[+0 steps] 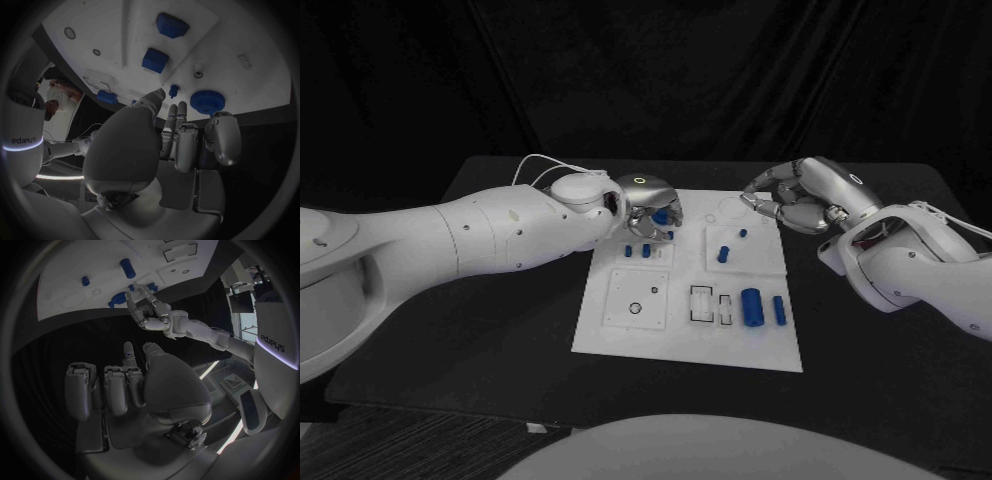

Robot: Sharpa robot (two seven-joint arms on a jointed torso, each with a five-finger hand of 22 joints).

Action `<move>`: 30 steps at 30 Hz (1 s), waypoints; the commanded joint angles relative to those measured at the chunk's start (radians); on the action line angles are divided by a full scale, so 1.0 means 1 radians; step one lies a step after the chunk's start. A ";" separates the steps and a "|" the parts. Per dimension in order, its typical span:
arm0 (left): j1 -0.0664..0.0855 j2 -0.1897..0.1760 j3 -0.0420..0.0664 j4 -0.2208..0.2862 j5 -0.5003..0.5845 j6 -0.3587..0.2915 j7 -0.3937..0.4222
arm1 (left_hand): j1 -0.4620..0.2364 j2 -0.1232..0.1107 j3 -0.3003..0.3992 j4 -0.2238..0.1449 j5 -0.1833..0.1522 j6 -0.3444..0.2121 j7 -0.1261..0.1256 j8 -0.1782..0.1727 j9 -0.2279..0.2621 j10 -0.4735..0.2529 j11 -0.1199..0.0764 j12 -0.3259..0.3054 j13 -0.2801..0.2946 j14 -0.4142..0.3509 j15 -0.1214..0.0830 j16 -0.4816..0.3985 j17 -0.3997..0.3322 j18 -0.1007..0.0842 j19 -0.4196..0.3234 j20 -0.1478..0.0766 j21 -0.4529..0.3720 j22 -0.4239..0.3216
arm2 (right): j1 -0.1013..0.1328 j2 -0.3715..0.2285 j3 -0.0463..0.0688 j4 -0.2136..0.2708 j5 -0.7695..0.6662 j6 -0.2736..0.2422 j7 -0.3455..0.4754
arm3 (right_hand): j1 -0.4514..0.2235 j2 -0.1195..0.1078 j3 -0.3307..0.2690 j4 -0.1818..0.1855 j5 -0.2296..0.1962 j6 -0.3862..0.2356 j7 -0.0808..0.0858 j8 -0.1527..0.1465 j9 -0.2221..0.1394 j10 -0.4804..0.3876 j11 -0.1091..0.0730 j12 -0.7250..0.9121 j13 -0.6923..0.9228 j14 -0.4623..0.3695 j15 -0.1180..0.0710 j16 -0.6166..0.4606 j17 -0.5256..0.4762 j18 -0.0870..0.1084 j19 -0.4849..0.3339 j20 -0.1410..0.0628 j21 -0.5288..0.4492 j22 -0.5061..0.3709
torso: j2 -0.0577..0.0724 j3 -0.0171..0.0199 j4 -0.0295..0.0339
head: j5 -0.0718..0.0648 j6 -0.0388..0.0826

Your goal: Assemble the parts on the task board

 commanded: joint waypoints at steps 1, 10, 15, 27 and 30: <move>-0.004 0.005 0.001 -0.008 -0.004 0.008 0.003 | -0.014 0.007 0.078 -0.015 0.000 0.019 -0.005 -0.002 -0.013 0.008 0.001 0.015 -0.014 0.032 0.007 -0.002 0.074 0.030 0.004 0.001 -0.013 0.179 | -0.001 0.000 0.001 0.000 -0.006 -0.001 -0.014 | 0.018 -0.016 0.034 0.006 0.007 0.003 -0.004 -0.012 0.014 0.091 -0.005 -0.001 0.229 0.099 -0.007 -0.006 0.226 0.008 0.056 -0.003 -0.011 0.243 | 0.000 0.0000 0.0003 | -0.001 0.000; -0.012 0.018 0.001 -0.026 -0.004 0.009 0.004 | -0.013 0.018 0.094 -0.022 0.008 0.042 -0.013 0.002 -0.016 0.032 0.000 0.014 -0.024 0.034 0.006 0.000 0.075 0.030 0.005 0.001 -0.013 0.180 | -0.002 0.000 0.001 0.000 -0.006 -0.002 -0.014 | 0.018 -0.016 0.035 0.006 0.008 0.002 -0.004 -0.012 0.014 0.092 -0.005 0.000 0.230 0.099 -0.007 -0.006 0.226 0.008 0.056 -0.003 -0.010 0.243 | 0.000 0.0001 0.0000 | -0.002 0.000; -0.021 0.027 0.001 -0.040 -0.004 0.015 0.003 | -0.010 0.019 0.103 -0.029 0.016 0.050 -0.014 0.003 -0.018 0.047 -0.002 0.011 -0.030 0.034 0.005 -0.002 0.071 0.030 0.005 0.000 -0.015 0.179 | -0.003 0.001 0.001 0.000 -0.006 -0.001 -0.013 | 0.018 -0.016 0.035 0.006 0.008 0.002 -0.004 -0.012 0.014 0.092 -0.005 0.000 0.230 0.099 -0.007 -0.006 0.226 0.008 0.056 -0.003 -0.010 0.243 | -0.001 0.0001 0.0000 | -0.001 0.000; -0.035 0.044 0.001 -0.059 -0.004 0.004 0.006 | -0.007 0.023 0.123 -0.045 0.031 0.075 -0.009 0.007 -0.021 0.064 -0.006 -0.003 -0.047 0.033 0.002 -0.004 0.067 0.030 0.005 -0.003 -0.017 0.179 | -0.005 0.002 0.001 -0.003 -0.006 -0.001 -0.013 | 0.019 -0.016 0.036 0.005 0.009 0.002 -0.004 -0.013 0.014 0.092 -0.005 0.001 0.231 0.099 -0.007 -0.006 0.225 0.008 0.056 -0.003 -0.011 0.243 | -0.001 0.0007 -0.0001 | -0.001 0.000; -0.037 0.045 0.001 -0.061 -0.004 -0.009 0.009 | -0.002 0.029 0.129 -0.051 0.031 0.087 -0.008 0.011 -0.020 0.071 -0.009 -0.005 -0.050 0.034 0.000 -0.004 0.067 0.030 0.006 -0.004 -0.015 0.180 | -0.006 0.002 0.001 -0.003 -0.006 -0.001 -0.012 | 0.020 -0.016 0.036 0.005 0.009 0.002 -0.004 -0.013 0.014 0.093 -0.005 0.002 0.232 0.099 -0.007 -0.006 0.226 0.008 0.056 -0.003 -0.010 0.243 | 0.000 0.0006 -0.0004 | 0.000 0.000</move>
